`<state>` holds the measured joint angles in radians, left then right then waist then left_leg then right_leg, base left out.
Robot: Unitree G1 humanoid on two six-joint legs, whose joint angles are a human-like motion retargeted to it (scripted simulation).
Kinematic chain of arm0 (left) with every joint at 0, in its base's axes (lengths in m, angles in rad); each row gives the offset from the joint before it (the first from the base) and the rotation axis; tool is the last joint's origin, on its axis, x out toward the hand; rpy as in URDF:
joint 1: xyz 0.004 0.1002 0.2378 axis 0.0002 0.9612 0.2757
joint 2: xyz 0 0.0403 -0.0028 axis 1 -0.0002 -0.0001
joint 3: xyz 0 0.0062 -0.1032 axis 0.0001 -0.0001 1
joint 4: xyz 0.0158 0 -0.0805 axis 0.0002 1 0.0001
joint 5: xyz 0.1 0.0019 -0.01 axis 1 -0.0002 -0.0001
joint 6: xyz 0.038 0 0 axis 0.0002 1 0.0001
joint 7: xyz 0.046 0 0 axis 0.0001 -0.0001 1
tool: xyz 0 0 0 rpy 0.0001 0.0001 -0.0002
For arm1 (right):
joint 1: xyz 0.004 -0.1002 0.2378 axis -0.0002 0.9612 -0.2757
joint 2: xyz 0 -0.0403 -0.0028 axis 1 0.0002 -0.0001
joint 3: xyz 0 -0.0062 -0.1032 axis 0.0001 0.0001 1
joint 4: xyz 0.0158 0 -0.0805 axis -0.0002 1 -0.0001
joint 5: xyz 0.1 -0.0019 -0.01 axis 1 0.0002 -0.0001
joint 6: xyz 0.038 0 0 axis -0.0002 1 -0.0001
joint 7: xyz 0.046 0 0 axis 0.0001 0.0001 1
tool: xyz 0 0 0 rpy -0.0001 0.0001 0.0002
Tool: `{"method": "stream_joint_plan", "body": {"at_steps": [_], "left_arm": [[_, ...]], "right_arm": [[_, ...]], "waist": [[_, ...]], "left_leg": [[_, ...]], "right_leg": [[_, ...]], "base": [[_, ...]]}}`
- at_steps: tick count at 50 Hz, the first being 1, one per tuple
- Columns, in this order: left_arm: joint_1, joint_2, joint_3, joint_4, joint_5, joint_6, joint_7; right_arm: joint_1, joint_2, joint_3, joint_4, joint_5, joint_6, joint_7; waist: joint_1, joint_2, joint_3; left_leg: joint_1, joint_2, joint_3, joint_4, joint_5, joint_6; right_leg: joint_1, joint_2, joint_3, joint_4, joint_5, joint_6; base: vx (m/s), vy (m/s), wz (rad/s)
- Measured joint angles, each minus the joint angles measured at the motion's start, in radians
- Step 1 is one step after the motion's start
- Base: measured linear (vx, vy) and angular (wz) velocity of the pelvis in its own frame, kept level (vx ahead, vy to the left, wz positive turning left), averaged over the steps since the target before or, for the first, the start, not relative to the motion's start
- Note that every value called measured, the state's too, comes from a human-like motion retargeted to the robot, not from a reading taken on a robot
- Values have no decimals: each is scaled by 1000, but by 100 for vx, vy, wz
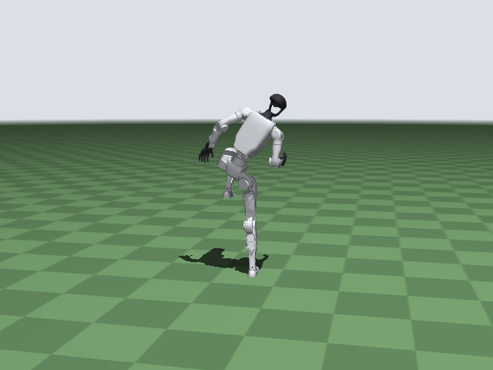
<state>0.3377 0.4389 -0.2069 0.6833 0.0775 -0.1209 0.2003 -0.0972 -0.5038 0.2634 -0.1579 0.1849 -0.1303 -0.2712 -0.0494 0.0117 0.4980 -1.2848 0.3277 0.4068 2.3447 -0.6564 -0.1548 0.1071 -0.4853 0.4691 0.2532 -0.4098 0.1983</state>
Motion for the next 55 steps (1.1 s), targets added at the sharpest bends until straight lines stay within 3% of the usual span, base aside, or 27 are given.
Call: {"method": "stream_joint_plan", "body": {"at_steps": [2, 3, 5, 7, 8, 10, 12, 15, 17, 18, 20, 22, 23, 25, 26, 30, 32, 33, 35, 38, 40, 44, 48, 51, 53, 55], "left_arm": [[-14, 20, -47, 109, 92, 14, -33], [-38, 26, -67, 175, 116, 20, -36], [-106, 14, -66, 316, 109, 33, -28], [-186, -17, 18, 431, 7, 52, 65], [-223, -27, 81, 448, -71, 53, 115], [-286, -33, 188, 410, -208, 38, 195], [-337, -13, 230, 335, -263, 18, 244], [-403, 44, 246, 274, -281, 12, 276], [-451, 88, 278, 288, -331, 19, 255], [-470, 105, 301, 302, -366, 19, 236], [-511, 134, 332, 329, -454, 13, 189], [-528, 184, 319, 345, -495, 20, 159], [-539, 208, 294, 340, -491, 19, 153], [-565, 261, 231, 286, -461, 6, 134], [-590, 292, 201, 233, -454, -9, 118], [-747, 434, 74, -35, -337, -58, 136], [-846, 512, 1, -215, -198, -57, 164], [-888, 546, -26, -312, -113, -50, 179], [-958, 581, -37, -522, 42, -44, 221], [-1049, 499, 30, -833, 67, -73, 289], [-1053, 366, 68, -1029, -82, -115, 295], [-897, 80, 113, -1305, -632, -238, 170], [-576, 14, 165, -1328, -1053, -242, 12], [-230, 49, 207, -1249, -1209, -217, -80], [-14, 30, 180, -1217, -1427, -205, -200], [141, -4, 121, -1208, -1694, -174, -328]], "right_arm": [[-61, 0, 47, -7, -2, -1, 2], [-85, 10, 63, -6, 3, -1, 1], [-108, 52, 90, 6, -24, 7, -11], [-100, 93, 101, 12, -39, 5, -35], [-97, 107, 102, 9, -45, 2, -40], [-105, 137, 109, 1, -48, -5, -32], [-127, 170, 136, 10, -24, -15, -9], [-150, 229, 217, 74, 40, -24, 19], [-166, 256, 277, 129, 78, -16, 30], [-171, 255, 308, 144, 84, -15, 38], [-198, 222, 361, 150, 75, -15, 63], [-204, 178, 383, 108, 91, -12, 127], [-198, 152, 373, 77, 120, -7, 164], [-175, 115, 335, 28, 151, 4, 217], [-169, 109, 314, 17, 139, 6, 223], [-202, 138, 282, 14, 125, 5, 171], [-223, 168, 265, 6, 101, -8, 152], [-224, 181, 250, -10, 76, -17, 155], [-216, 181, 199, -78, 15, -40, 164], [-219, 129, 120, -250, -94, -66, 70], [-208, 118, 95, -368, -200, -56, -19], [-259, 63, -5, -548, -406, -13, -112], [-420, -111, -118, -591, -637, 83, -206], [-709, -339, -58, -384, -791, 218, -230], [-1019, -455, 131, -64, -828, 309, -264], [-1342, -458, 383, 392, -727, 401, -336]], "waist": [[12, -82, 14], [36, -138, 17], [92, -190, 22], [160, -225, 22], [181, -235, 22], [196, -239, 21], [191, -212, 11], [195, -110, -13], [181, -62, -63], [157, -55, -105], [59, -110, -221], [-61, -113, -320], [-112, -83, -351], [-193, 1, -326], [-222, 31, -293], [-244, 105, -276], [-241, 114, -304], [-241, 114, -318], [-249, 78, -364], [-177, -38, -380], [-37, -117, -343], [265, -251, -181], [582, -331, -8], [710, -362, 22], [753, -368, 22], [789, -364, 22]], "left_leg": [[-100, 143, -30, -21, 41, -24], [-112, 237, -23, -51, 44, 9], [-28, 402, 13, -178, -70, 190], [54, 533, 41, -393, 98, 179], [77, 561, 45, -527, 242, 134], [131, 524, 23, -857, 505, 30], [255, 442, -26, -1265, 643, -45], [595, 440, -37, -1930, 703, -97], [795, 451, -20, -2237, 680, -107], [854, 433, -7, -2311, 645, -107], [899, 243, 57, -2405, 663, -107], [939, 143, 135, -2340, 711, -107], [966, 162, 168, -2249, 674, -107], [1095, 222, 242, -2093, 550, -107], [1178, 222, 270, -2061, 500, -107], [1405, 137, 318, -2075, 326, -85], [1432, 112, 282, -2239, 428, -44], [1421, 134, 259, -2323, 582, -46], [1283, 139, 166, -2361, 832, -107], [1068, 56, 35, -2257, 812, -107], [1041, 78, -8, -2218, 785, -107], [947, 24, -55, -2171, 776, -64], [845, -28, -52, -2158, 761, 12], [675, -32, -76, -2075, 733, 50], [581, -44, -91, -2018, 704, 56], [515, -60, -93, -1966, 673, 51]], "right_leg": [[22, -85, 92, 19, -3, 27], [25, -147, 143, 25, -13, 46], [52, -211, 216, -1, -5, 64], [81, -278, 284, -49, 17, 64], [91, -308, 306, -69, 26, 64], [114, -341, 329, -98, 43, 64], [143, -315, 334, -110, 59, 64], [190, -170, 332, -104, 100, 64], [183, -83, 258, -65, 104, 64], [160, -72, 200, -46, 100, 64], [75, -170, 54, -41, 92, 63], [73, -188, -84, -39, 62, 8], [102, -140, -144, -32, 36, -29], [219, -12, -209, -45, 27, -72], [265, 39, -224, -44, 27, -66], [278, 188, -243, 0, -94, -106], [248, 261, -272, 32, -152, -157], [244, 302, -292, 37, -167, -189], [226, 315, -373, 18, -177, -205], [211, 256, -510, -45, -156, -125], [237, 282, -528, -87, -129, -131], [231, 255, -584, -127, -75, -129], [166, 210, -619, -159, -31, -93], [63, 212, -628, -183, 23, -79], [20, 206, -640, -202, 57, -51], [0, 193, -650, -224, 92, -23]], "base": [[20, 19, -274], [23, 19, -281], [24, 16, -274], [22, 18, -240], [15, 24, -171], [9, 25, -108], [12, 21, -96], [26, 23, -136], [27, 42, -90], [3, 49, 8], [-23, 50, 126], [-1, 30, 152], [33, 15, 113], [38, 19, 78], [29, 30, 71], [23, 32, 71], [13, 28, 127], [12, 27, 173], [6, 39, 228], [8, 34, 194], [26, -6, 56], [20, 10, 71], [24, 17, 35], [24, 20, 41], [25, 25, 53], [25, 27, 51]]}}
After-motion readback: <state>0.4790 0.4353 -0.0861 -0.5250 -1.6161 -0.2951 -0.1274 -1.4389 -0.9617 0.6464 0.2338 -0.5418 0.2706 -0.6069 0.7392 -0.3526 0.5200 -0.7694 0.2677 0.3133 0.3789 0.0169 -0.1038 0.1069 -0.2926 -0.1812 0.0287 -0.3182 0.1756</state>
